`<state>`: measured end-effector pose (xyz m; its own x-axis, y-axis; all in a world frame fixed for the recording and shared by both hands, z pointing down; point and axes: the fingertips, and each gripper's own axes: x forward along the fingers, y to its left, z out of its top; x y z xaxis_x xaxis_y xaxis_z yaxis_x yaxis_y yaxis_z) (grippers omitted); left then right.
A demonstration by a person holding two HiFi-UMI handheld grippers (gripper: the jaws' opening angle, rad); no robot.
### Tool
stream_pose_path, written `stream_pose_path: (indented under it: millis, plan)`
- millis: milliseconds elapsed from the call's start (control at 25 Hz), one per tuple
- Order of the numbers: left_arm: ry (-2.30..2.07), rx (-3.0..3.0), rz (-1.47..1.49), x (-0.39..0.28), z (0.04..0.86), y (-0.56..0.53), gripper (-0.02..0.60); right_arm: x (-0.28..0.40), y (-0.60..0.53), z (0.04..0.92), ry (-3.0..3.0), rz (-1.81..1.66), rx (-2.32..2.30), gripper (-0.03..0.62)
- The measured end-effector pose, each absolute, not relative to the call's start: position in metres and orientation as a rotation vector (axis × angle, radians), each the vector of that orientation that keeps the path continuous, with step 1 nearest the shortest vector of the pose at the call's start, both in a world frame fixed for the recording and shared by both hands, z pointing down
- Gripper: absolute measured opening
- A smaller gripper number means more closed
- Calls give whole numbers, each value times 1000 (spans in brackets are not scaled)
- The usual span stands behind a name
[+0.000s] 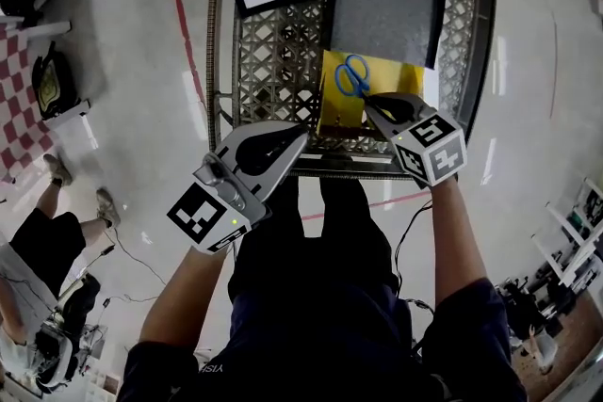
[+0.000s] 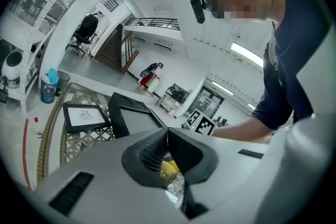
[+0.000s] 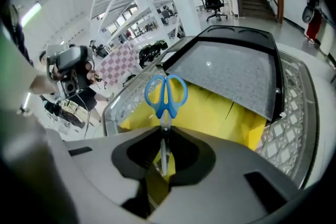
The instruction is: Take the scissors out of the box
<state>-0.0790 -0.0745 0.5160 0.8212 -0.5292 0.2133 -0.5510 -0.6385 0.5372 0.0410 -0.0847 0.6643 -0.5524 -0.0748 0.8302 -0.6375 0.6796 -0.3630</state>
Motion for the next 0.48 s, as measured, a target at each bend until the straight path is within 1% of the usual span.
stream_pose_path:
  millis: [480]
  plan:
    - [-792, 2498, 109, -57, 465, -77, 25, 47, -105, 560, -2436, 1149, 753, 72]
